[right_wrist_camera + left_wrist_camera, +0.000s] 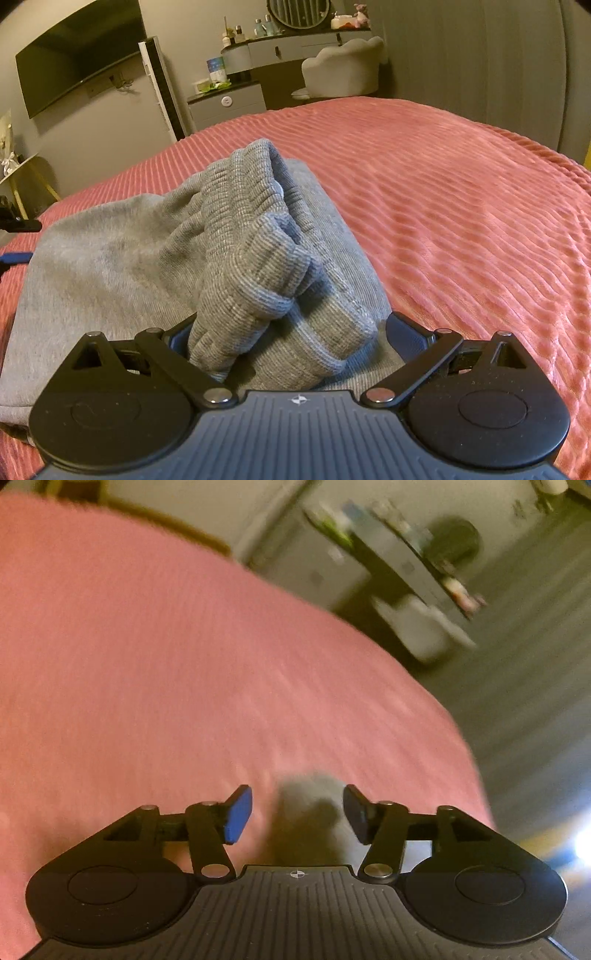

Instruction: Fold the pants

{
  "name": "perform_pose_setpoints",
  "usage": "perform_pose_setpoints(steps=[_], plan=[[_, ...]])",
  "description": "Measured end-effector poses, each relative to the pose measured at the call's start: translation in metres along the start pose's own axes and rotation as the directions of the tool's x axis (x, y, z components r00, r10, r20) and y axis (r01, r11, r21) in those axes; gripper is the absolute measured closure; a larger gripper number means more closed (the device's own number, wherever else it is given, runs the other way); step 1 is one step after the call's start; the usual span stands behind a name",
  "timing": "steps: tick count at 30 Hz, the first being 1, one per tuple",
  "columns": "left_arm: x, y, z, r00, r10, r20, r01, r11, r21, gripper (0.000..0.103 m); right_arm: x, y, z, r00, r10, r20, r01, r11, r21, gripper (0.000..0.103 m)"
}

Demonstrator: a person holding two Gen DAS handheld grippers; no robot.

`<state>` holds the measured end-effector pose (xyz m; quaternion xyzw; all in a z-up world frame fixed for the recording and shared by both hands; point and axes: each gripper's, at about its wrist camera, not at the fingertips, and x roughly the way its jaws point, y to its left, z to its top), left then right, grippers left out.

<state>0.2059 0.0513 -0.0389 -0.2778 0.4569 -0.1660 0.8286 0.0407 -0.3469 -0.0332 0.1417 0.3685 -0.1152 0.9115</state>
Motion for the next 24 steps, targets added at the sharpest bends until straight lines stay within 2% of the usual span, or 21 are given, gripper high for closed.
perform_pose_setpoints(steps=[1,2,3,5,6,9,12,13,14,15,17,19,21,24], plan=[[0.003,-0.005,-0.006,1.0,-0.012,-0.017,0.012,1.0,0.011,0.038,0.0,0.0,0.0,1.0,-0.002,0.002,0.002,1.0,0.001,0.004],[0.009,-0.01,-0.013,0.999,-0.014,-0.037,0.015,0.999,0.031,0.023,-0.003,0.002,-0.001,1.0,-0.004,0.003,0.004,1.0,0.002,0.003],[0.017,-0.016,-0.021,0.997,0.0,-0.071,0.004,0.998,0.058,0.02,-0.003,0.002,-0.002,1.0,-0.006,0.004,0.006,1.0,0.004,0.003],[0.032,-0.026,-0.031,0.988,0.132,-0.085,-0.119,0.982,0.144,0.026,-0.004,0.003,-0.002,1.0,-0.006,0.003,0.006,1.0,0.0,0.004],[0.035,-0.031,-0.036,0.975,0.216,-0.045,-0.203,0.959,0.196,0.026,-0.005,0.003,-0.002,1.0,-0.003,-0.002,0.003,1.0,0.0,0.004],[0.022,-0.052,-0.049,0.946,0.313,0.084,-0.324,0.906,0.271,0.025,-0.008,0.001,-0.001,1.0,0.01,-0.013,-0.01,1.0,0.005,0.004],[-0.005,-0.073,-0.061,0.879,0.403,0.256,-0.471,0.82,0.325,0.026,-0.008,0.001,-0.001,1.0,0.009,-0.014,-0.009,1.0,0.012,0.004],[-0.014,-0.076,-0.063,0.867,0.411,0.282,-0.491,0.801,0.341,0.024,-0.008,0.001,-0.001,1.0,0.005,-0.015,-0.005,1.0,0.012,0.004],[-0.022,-0.077,-0.067,0.871,0.403,0.282,-0.484,0.801,0.352,0.019,-0.008,0.002,0.0,1.0,0.002,-0.016,-0.002,1.0,0.013,0.004],[-0.027,-0.077,-0.072,0.889,0.376,0.26,-0.45,0.82,0.352,0.016,-0.008,0.002,0.0,1.0,-0.001,-0.017,0.001,1.0,0.014,0.004],[-0.036,-0.075,-0.089,0.929,0.306,0.207,-0.36,0.876,0.321,0.011,-0.007,0.002,0.001,1.0,0.001,-0.017,-0.001,1.0,0.017,0.003],[-0.038,-0.071,-0.11,0.952,0.261,0.157,-0.298,0.905,0.304,0.01,-0.007,0.001,0.002,1.0,0.009,-0.018,-0.008,0.999,0.039,0.003],[-0.03,-0.067,-0.131,0.956,0.275,0.101,-0.292,0.91,0.294,0.01,-0.006,-0.003,0.003,1.0,0.022,-0.022,-0.02,0.997,0.079,0.003],[-0.015,-0.057,-0.141,0.95,0.312,-0.021,-0.294,0.914,0.28,0.009,-0.007,-0.004,0.003,0.999,0.029,-0.027,-0.027,0.998,0.059,0.003]])
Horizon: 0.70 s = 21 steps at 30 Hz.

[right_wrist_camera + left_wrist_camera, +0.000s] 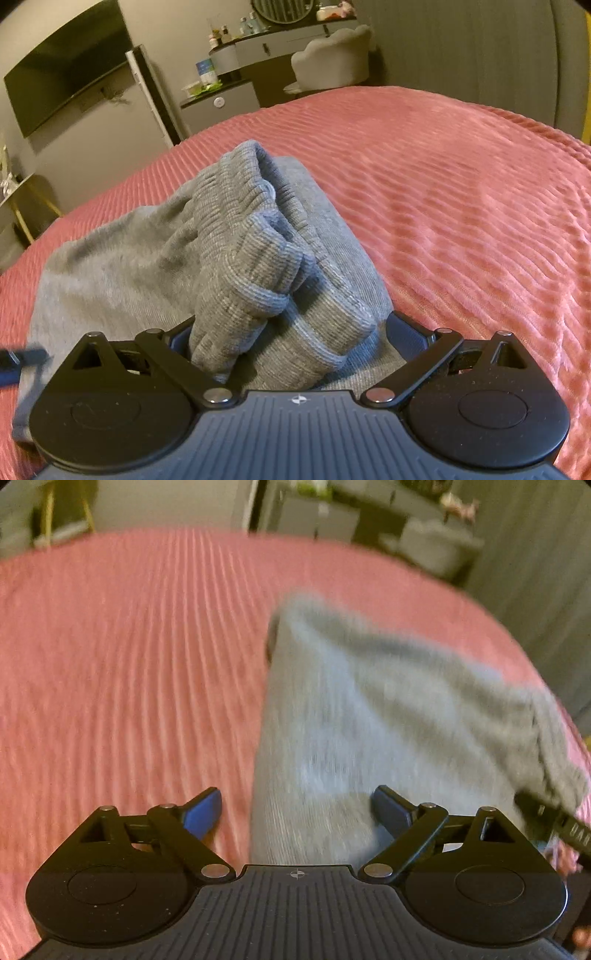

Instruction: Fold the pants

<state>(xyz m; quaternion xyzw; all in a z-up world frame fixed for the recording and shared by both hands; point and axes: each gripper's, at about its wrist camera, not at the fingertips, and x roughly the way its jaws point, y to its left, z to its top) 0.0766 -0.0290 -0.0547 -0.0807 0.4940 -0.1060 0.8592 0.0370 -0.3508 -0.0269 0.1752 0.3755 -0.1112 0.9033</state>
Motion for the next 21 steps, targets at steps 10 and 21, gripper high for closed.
perform_pose_setpoints(steps=[10,21], plan=[[-0.002,0.043,0.007,0.983,-0.182,0.013,0.182,0.967,-0.177,0.008,-0.016,-0.008,0.028,0.996,0.027,-0.09,-0.025,0.999,0.027,0.003],[0.028,0.002,0.016,0.985,-0.166,-0.047,0.167,0.986,0.013,0.007,0.021,-0.027,0.071,0.956,0.179,-0.231,-0.193,0.98,-0.041,0.003]])
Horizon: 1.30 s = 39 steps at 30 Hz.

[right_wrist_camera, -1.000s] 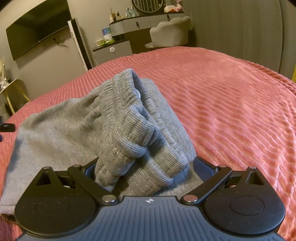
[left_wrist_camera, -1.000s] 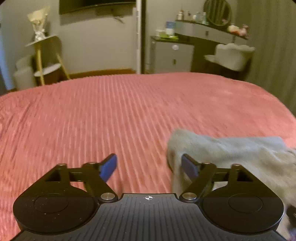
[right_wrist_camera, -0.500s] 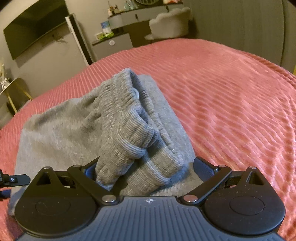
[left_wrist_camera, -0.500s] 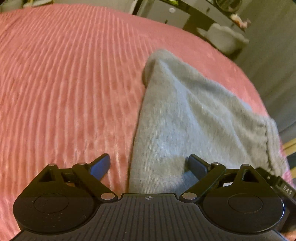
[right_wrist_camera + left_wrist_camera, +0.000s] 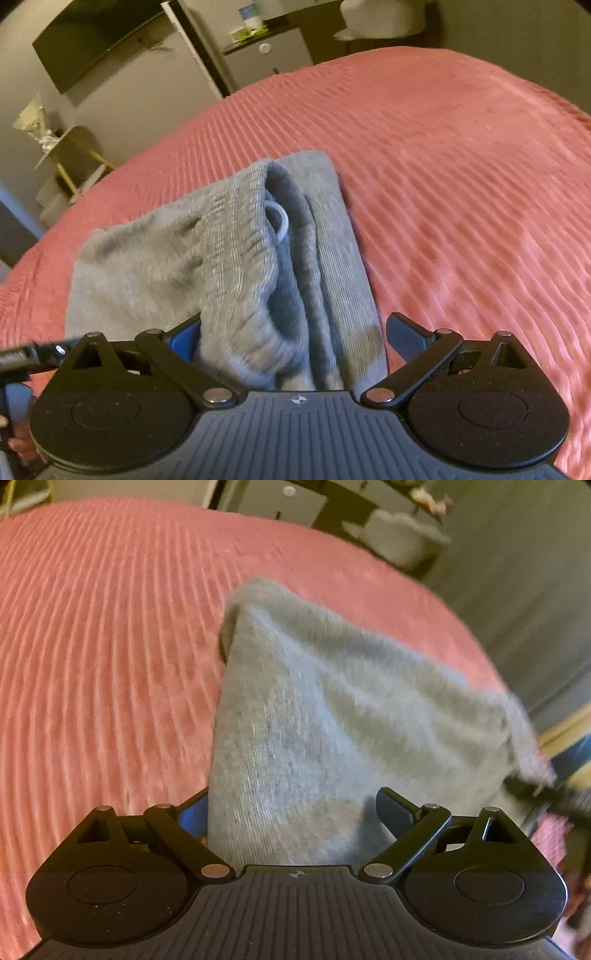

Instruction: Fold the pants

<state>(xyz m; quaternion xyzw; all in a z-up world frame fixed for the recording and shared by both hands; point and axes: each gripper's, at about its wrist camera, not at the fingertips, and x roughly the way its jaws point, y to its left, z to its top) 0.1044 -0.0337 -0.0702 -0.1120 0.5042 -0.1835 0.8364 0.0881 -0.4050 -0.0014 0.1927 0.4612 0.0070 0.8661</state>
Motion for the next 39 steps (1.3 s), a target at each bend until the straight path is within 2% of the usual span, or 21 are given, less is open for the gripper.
perform_pose_setpoints(steps=[4,5,8,12,15,18,20,23,28,33,39], plan=[[0.004,-0.014,0.007,1.0,-0.015,-0.005,0.016,0.998,0.054,0.005,0.012,-0.001,0.015,0.996,0.087,-0.019,-0.087,0.996,0.0,0.003],[0.007,-0.013,0.009,0.999,-0.033,-0.009,0.034,0.998,0.058,0.002,0.016,-0.001,0.017,0.996,0.088,-0.029,-0.088,0.996,-0.011,0.003],[0.024,-0.007,0.015,0.997,-0.05,-0.061,0.053,0.997,0.054,0.002,0.032,-0.004,0.023,0.992,0.093,-0.083,-0.101,0.99,-0.097,0.003],[0.03,0.012,0.031,0.985,-0.152,-0.075,0.151,0.988,-0.021,0.002,0.042,-0.028,0.031,0.959,0.227,-0.171,-0.232,0.973,-0.004,0.003],[0.039,0.026,0.039,0.971,-0.225,-0.08,0.219,0.972,-0.081,0.002,0.042,-0.034,0.036,0.944,0.268,-0.194,-0.275,0.962,-0.006,0.003],[0.045,0.018,0.046,0.975,-0.202,-0.094,0.198,0.979,-0.054,0.002,0.052,-0.036,0.037,0.936,0.287,-0.201,-0.296,0.955,-0.016,0.003],[0.051,-0.004,0.044,0.984,-0.136,-0.113,0.141,0.989,0.038,0.0,0.058,-0.038,0.037,0.931,0.314,-0.188,-0.322,0.947,-0.011,0.003],[0.053,-0.021,0.036,0.992,-0.049,-0.115,0.067,0.985,0.159,0.0,0.059,-0.04,0.034,0.927,0.337,-0.166,-0.345,0.938,-0.019,0.003],[0.054,-0.013,0.032,0.991,-0.092,-0.098,0.104,0.986,0.134,0.0,0.06,-0.041,0.034,0.929,0.335,-0.159,-0.341,0.94,-0.011,0.003],[0.057,-0.018,0.028,0.993,-0.073,-0.088,0.086,0.985,0.153,0.0,0.057,-0.048,0.03,0.928,0.352,-0.12,-0.349,0.936,0.043,0.003],[0.049,-0.015,0.026,0.993,-0.076,-0.088,0.088,0.985,0.149,0.0,0.059,-0.047,0.03,0.93,0.345,-0.126,-0.343,0.939,0.04,0.003]])
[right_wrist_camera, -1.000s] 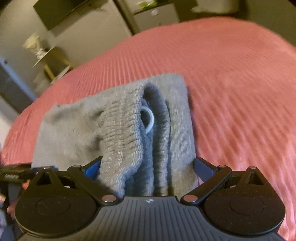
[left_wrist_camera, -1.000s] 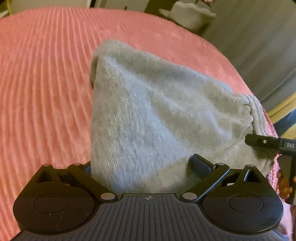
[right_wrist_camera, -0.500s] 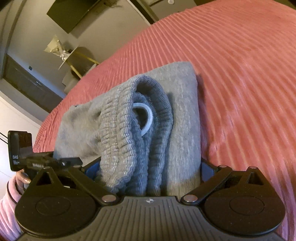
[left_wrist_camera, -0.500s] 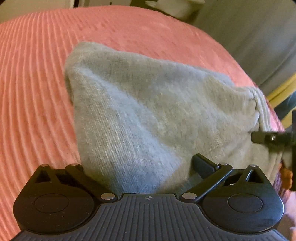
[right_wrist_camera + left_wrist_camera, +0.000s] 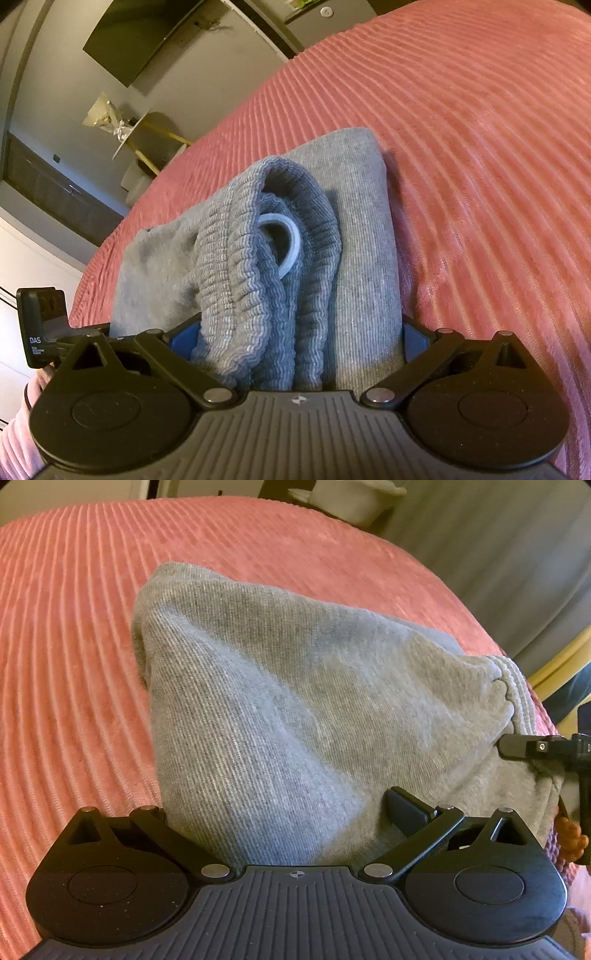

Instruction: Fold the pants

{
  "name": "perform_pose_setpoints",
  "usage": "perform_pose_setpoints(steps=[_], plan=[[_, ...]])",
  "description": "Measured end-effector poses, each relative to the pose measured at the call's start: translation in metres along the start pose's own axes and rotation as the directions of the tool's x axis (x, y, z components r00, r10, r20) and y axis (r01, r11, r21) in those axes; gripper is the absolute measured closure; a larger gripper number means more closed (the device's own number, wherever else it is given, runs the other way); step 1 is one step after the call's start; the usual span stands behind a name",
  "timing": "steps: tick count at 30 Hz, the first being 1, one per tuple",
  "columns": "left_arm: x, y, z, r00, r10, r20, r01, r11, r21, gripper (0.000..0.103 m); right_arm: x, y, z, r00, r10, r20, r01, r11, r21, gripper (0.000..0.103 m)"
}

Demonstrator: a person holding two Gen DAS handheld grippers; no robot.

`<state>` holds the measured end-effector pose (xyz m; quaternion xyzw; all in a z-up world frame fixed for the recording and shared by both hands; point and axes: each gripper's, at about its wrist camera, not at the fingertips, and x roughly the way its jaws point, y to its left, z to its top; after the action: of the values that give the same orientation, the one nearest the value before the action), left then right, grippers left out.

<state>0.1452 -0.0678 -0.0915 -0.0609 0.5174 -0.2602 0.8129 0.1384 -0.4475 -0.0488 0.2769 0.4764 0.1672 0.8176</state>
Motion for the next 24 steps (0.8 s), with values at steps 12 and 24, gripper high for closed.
perform_pose_setpoints(steps=[12,24], plan=[[0.002,0.009,0.006,1.0,-0.02,0.004,0.02,0.997,-0.077,0.0,0.02,0.043,0.003,0.981,-0.196,-0.008,0.195,0.979,-0.065,0.003],[-0.042,0.013,0.005,0.988,-0.014,0.151,0.028,0.996,-0.089,0.072,-0.006,0.129,-0.003,0.951,-0.287,0.115,0.306,0.922,-0.236,0.041]])
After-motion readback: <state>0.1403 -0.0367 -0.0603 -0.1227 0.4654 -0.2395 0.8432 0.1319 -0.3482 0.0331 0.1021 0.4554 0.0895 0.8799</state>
